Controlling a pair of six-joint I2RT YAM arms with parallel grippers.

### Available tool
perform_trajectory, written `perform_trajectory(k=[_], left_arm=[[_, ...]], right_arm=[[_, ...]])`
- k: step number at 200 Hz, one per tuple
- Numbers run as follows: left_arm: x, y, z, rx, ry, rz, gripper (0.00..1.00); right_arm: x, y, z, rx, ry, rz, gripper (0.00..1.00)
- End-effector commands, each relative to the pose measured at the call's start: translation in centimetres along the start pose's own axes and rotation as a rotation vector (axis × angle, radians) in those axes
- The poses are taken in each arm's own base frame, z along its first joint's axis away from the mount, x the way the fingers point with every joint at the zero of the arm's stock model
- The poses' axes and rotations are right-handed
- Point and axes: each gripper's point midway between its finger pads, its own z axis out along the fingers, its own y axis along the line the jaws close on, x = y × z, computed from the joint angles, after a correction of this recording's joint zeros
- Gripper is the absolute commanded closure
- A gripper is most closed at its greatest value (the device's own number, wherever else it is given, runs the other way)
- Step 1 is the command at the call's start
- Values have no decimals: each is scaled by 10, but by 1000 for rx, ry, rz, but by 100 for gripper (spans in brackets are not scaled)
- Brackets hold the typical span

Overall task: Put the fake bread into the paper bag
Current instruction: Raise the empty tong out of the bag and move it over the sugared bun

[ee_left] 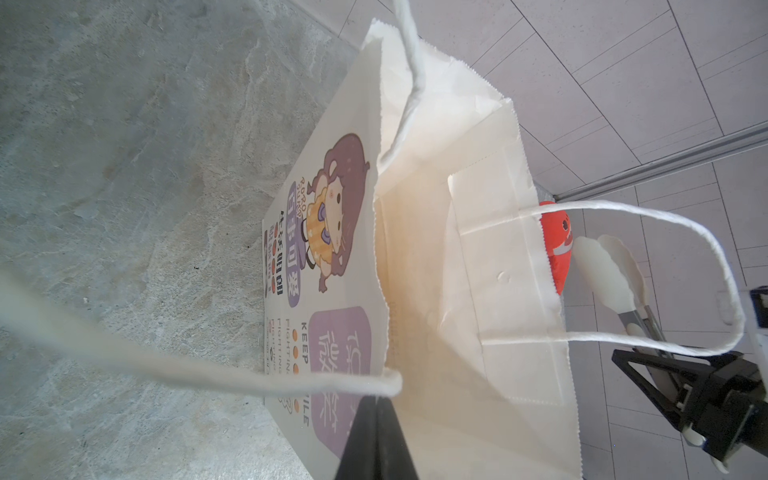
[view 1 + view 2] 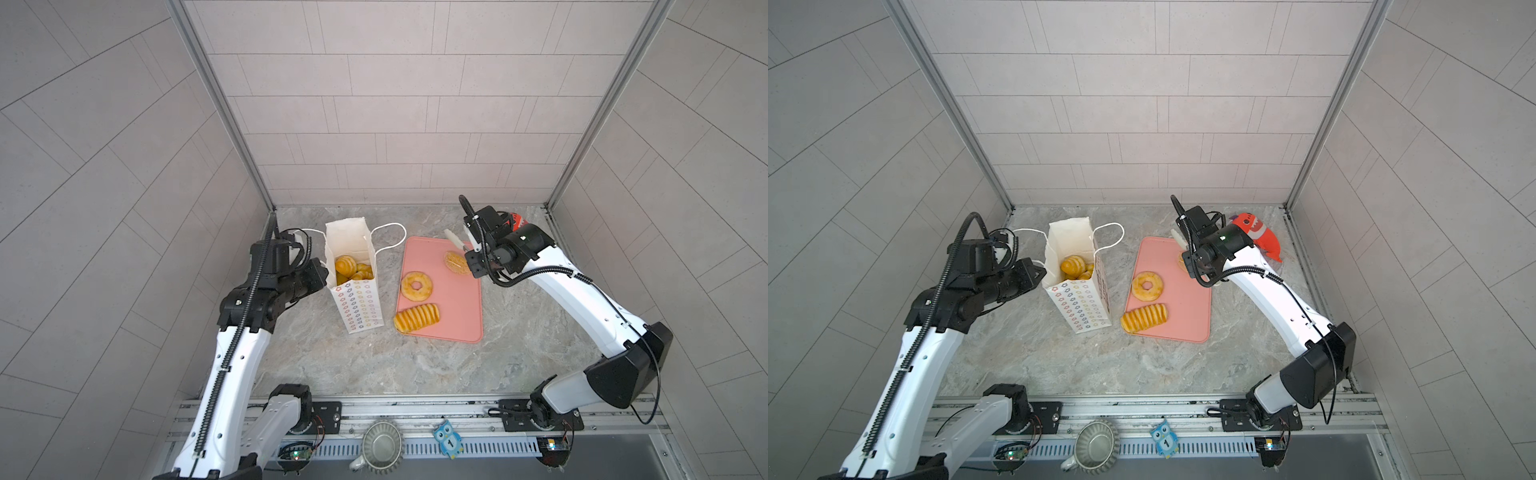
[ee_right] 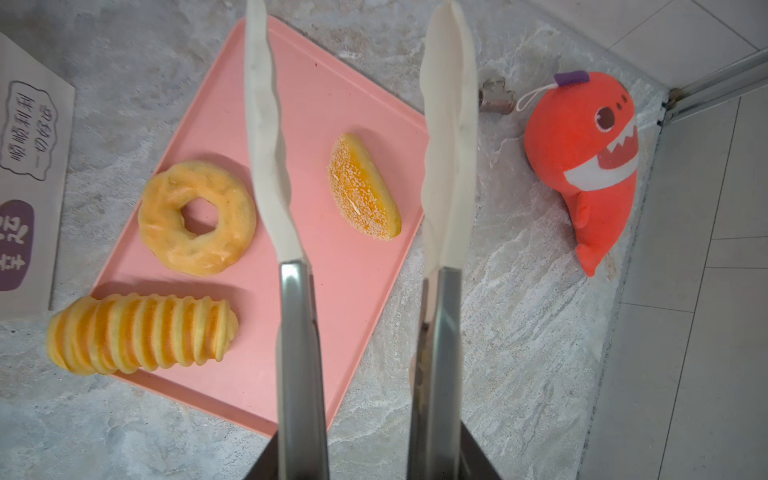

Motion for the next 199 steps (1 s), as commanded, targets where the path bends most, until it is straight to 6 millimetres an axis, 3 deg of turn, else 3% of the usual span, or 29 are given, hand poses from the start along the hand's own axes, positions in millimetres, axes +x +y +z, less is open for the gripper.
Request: perform_trajectory(k=[1,82,199], left_arm=[[-3,-2,1,12,-9,-2,96],[1,-4,2,37,3,2,96],[2,-13,6,89,27,22,96]], right_arm=[[-1,-6,11,35,16,-4,55],[11,-3,68,58,186,-7,54],[14,-4,95,29,349,-39,47]])
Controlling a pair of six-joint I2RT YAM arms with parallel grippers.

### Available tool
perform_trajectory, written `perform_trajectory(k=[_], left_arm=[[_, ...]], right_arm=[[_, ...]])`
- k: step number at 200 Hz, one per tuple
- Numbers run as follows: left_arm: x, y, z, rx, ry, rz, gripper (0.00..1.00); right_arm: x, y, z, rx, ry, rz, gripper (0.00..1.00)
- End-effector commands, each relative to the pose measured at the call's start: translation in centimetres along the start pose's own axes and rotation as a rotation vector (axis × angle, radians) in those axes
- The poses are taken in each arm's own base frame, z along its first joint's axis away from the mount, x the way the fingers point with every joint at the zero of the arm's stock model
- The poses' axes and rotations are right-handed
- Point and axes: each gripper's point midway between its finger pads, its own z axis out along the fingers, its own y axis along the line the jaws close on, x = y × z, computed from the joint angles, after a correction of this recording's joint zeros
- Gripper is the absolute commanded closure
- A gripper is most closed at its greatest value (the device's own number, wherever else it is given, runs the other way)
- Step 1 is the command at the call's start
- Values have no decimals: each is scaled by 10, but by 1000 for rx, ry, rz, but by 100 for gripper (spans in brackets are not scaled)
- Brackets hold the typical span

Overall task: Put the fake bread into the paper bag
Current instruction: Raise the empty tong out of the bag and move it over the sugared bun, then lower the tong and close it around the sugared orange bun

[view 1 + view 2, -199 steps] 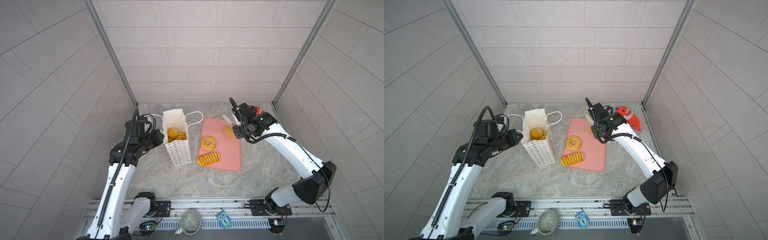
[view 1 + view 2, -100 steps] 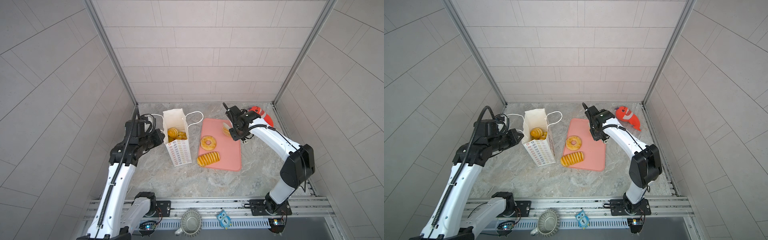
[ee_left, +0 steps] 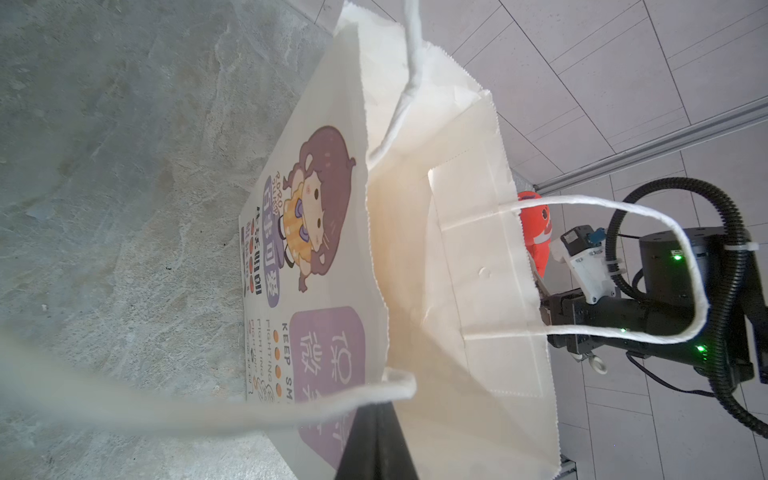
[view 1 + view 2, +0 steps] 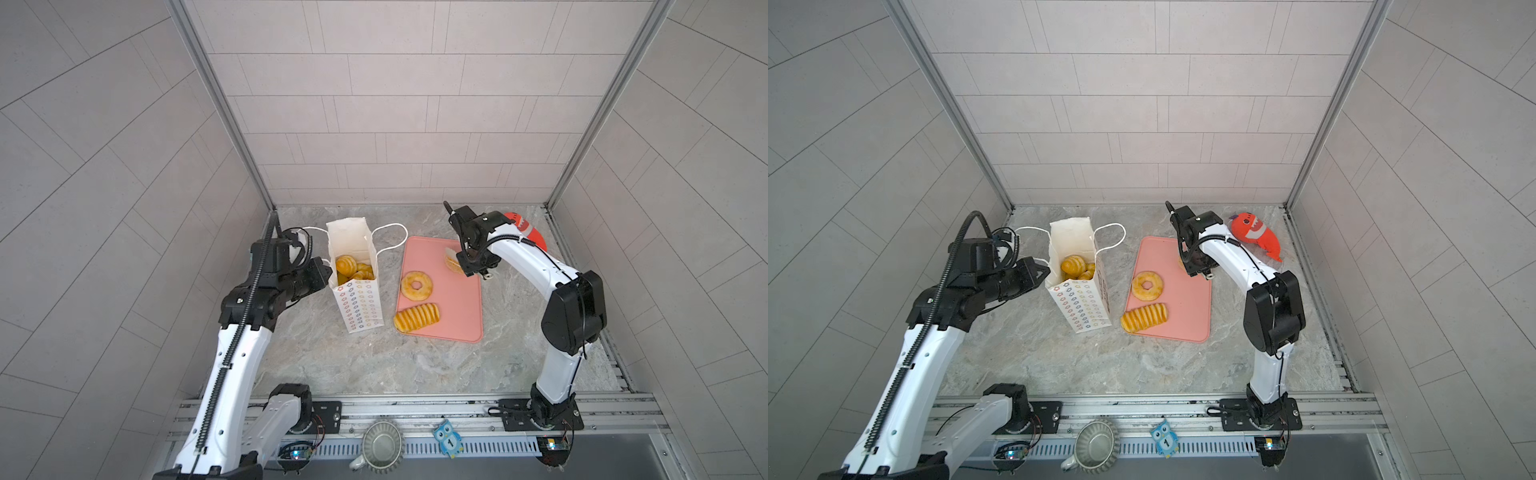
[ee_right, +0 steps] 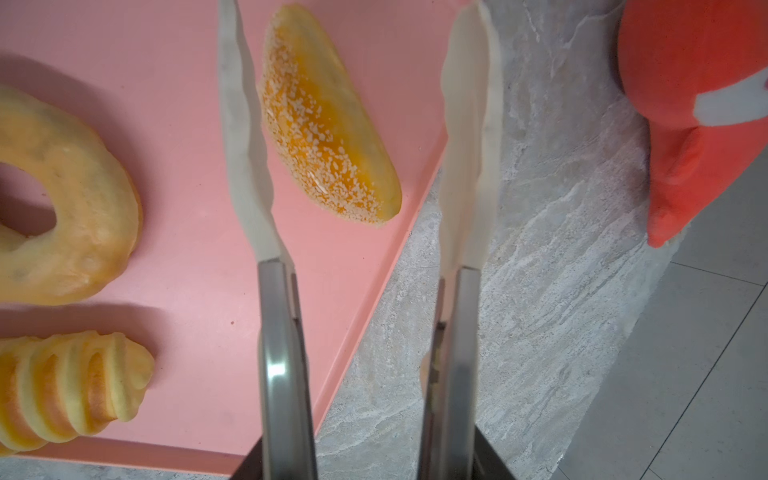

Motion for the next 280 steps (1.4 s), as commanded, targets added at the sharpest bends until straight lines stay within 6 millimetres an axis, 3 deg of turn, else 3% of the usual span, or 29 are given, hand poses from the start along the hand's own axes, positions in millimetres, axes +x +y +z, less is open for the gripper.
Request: perform_trajectory(k=[1,160,231,280], left_arm=[[-2,-3,3,27,-3,17,96],[-5,-7,5,56,-9,6,96],[-6,-7,6,56,-7,4,96],[-5,-6,6,53,-6,1,96]], right_arm=[[3,-2,-2,-3,30,-26,47],[-11,3,23,-61,109,-41,44],[-12,4,25,-82,113,-31,55],[-13,1,9,-87,71,-10,64]])
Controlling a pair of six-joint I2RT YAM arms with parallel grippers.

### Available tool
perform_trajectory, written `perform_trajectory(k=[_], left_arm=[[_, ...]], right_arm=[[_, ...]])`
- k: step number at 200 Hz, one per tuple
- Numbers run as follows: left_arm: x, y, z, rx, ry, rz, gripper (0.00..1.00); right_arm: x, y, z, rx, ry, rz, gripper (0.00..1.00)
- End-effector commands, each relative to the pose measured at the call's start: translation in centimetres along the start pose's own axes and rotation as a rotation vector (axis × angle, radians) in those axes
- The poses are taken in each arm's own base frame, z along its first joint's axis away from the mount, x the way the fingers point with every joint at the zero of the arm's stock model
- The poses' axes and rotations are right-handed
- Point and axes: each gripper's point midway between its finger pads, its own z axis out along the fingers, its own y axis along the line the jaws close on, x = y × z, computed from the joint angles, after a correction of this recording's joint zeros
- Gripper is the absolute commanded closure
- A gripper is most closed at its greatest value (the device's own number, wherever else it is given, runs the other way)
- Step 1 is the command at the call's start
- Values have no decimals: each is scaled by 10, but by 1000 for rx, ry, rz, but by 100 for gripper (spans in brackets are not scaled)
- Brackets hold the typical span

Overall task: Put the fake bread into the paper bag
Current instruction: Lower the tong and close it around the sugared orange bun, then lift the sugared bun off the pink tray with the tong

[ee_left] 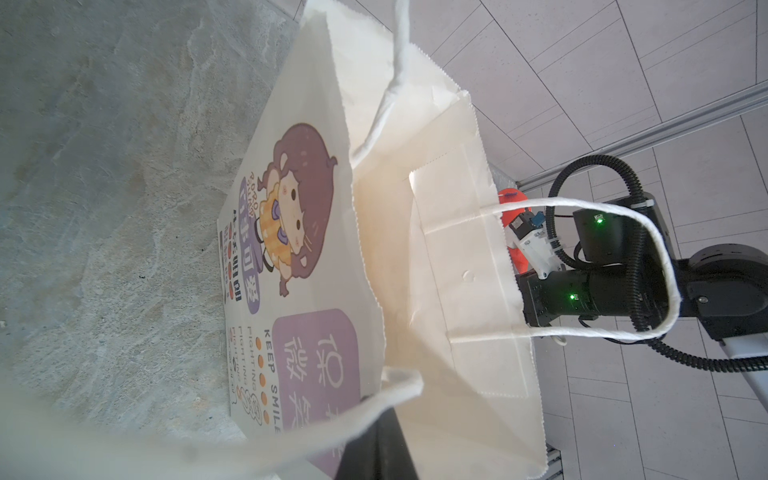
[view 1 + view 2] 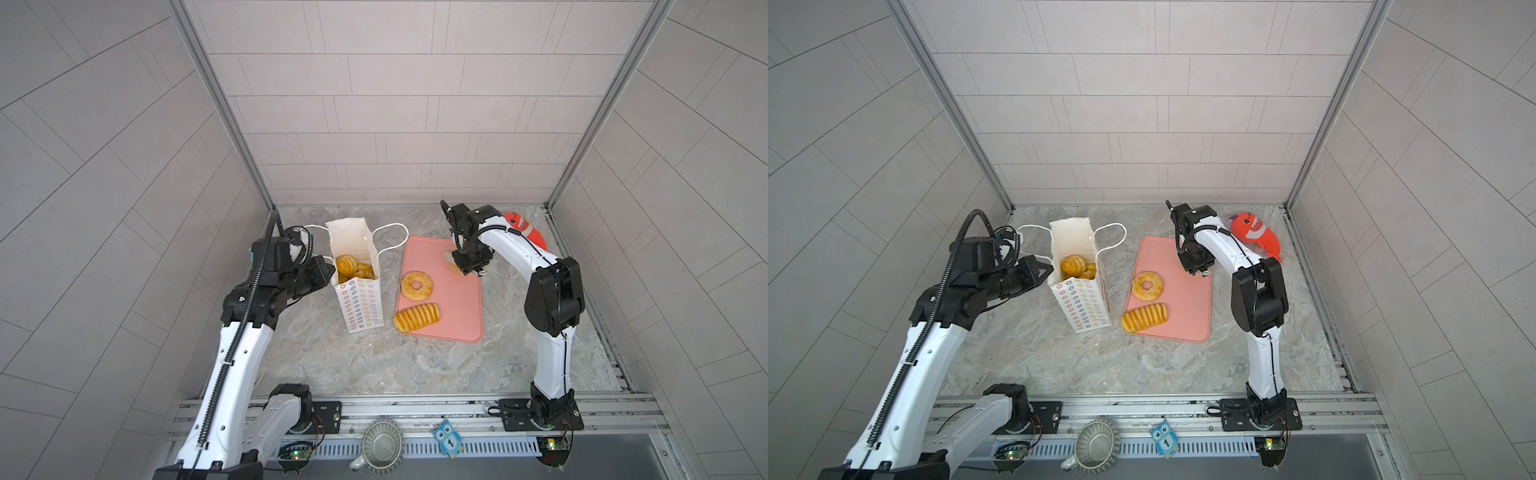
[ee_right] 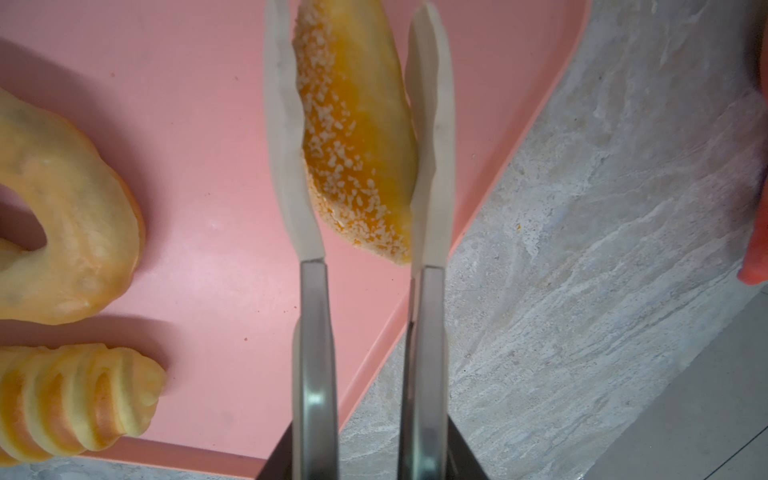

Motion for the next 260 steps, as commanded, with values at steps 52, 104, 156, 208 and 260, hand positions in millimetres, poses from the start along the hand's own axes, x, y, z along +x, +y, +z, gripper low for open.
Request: perform_trajectory(k=[52,104,156,208,260], left_arm=[[-4,-1,0,5,-15,1,96],[-5,0,-4,-7,-20,2,96],[-5,-1,-6,-11,-20,4,88],[-6,-3,-8,-8,-24,4,73],[-7,0,-6,-26,-19,4,67]], right_arm=[[4,-9,-39,-1,-82,40,67],[6,-15,-55,17,-126,74,68],[7,-18,-82,-2,-212,119,68],[10,-19,-114,-44,-303,156,68],[13,-12,-145,-122,-403,151,68]])
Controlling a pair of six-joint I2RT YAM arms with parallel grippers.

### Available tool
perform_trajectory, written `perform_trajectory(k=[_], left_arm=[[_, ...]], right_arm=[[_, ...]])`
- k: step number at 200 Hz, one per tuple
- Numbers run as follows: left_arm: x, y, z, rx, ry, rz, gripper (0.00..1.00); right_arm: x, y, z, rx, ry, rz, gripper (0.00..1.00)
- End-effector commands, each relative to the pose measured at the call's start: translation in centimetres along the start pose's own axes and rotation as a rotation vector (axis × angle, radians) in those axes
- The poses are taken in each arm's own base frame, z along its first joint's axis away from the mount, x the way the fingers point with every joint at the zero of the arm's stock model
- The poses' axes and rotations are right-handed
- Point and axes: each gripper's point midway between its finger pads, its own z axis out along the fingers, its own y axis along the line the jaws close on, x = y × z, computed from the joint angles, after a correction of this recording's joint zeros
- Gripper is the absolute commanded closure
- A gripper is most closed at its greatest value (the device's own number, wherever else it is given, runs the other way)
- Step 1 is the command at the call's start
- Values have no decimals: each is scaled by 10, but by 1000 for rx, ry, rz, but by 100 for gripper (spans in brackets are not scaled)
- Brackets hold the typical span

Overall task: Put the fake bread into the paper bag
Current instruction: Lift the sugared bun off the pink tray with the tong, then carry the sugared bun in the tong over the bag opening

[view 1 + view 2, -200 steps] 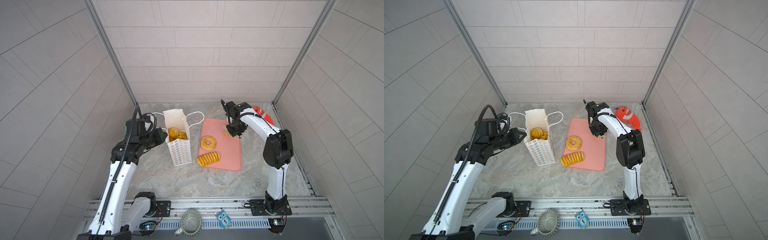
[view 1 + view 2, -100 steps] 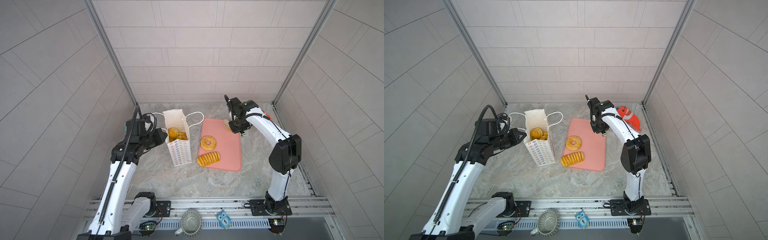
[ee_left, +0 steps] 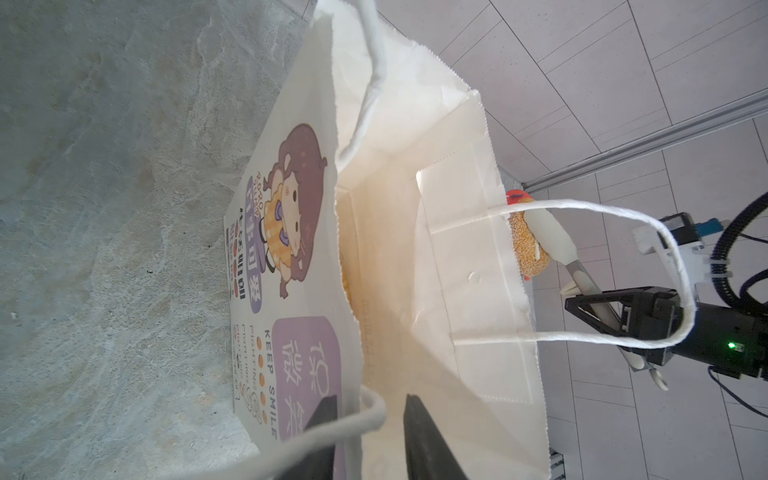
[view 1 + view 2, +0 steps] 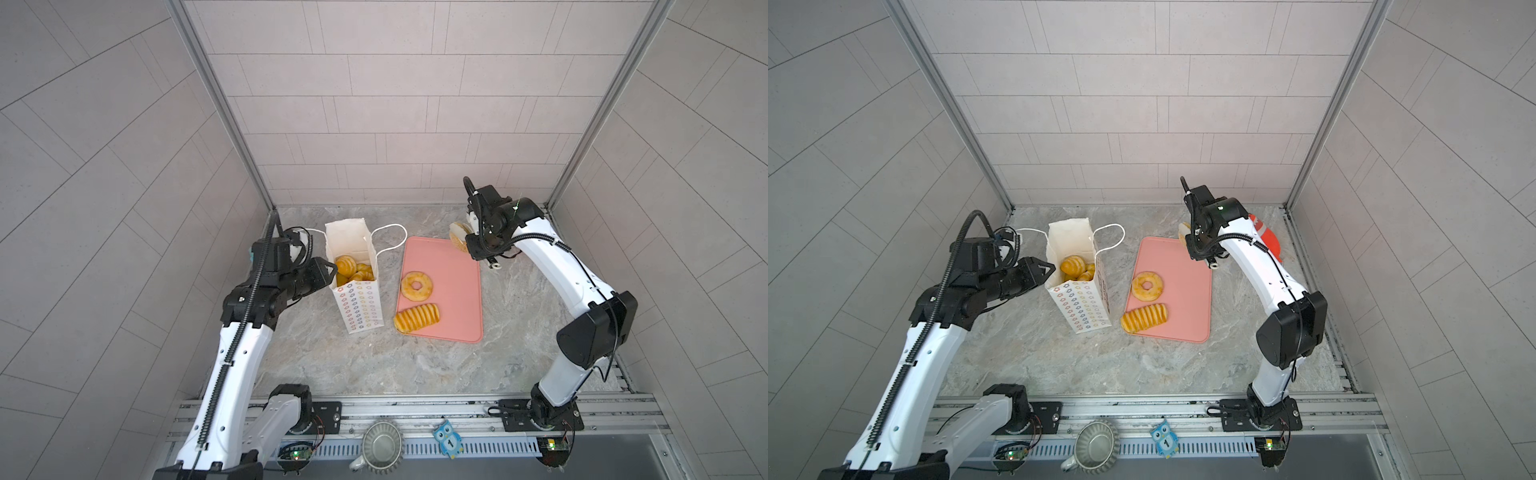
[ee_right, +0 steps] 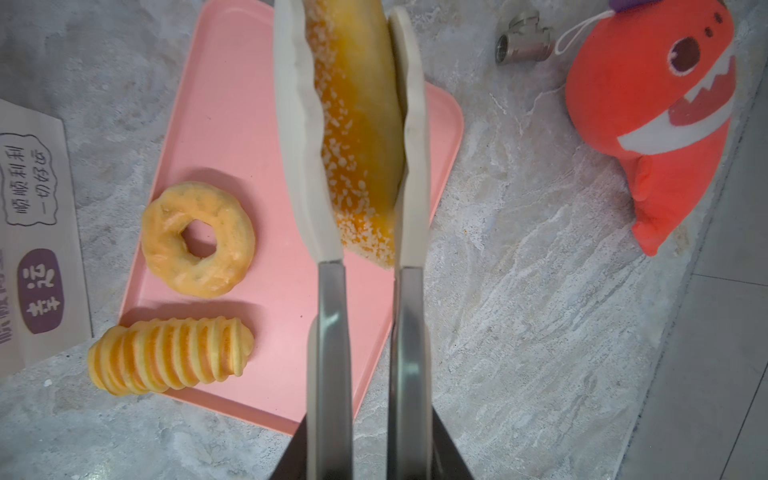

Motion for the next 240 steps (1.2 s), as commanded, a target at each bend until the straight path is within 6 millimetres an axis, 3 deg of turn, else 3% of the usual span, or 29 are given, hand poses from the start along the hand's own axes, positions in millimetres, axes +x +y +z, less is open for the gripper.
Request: perform_trajectory(k=[1,91,172,240], left_arm=[[-8,-3,-5,-6,-20,13,67],[-8,1,-5,-28,-22,9,91],[-7,1,-8,-35,-25,9,95],[-6,3,-8,-47,-22,8,95]], right_arm=[[-8,2,-28,-43,-94,21,68],[-16,0,-78,-88,-279,44,69],[-29,0,-125,-131,-419,81,70],[-39,14,-171,-262,-537,95,70]])
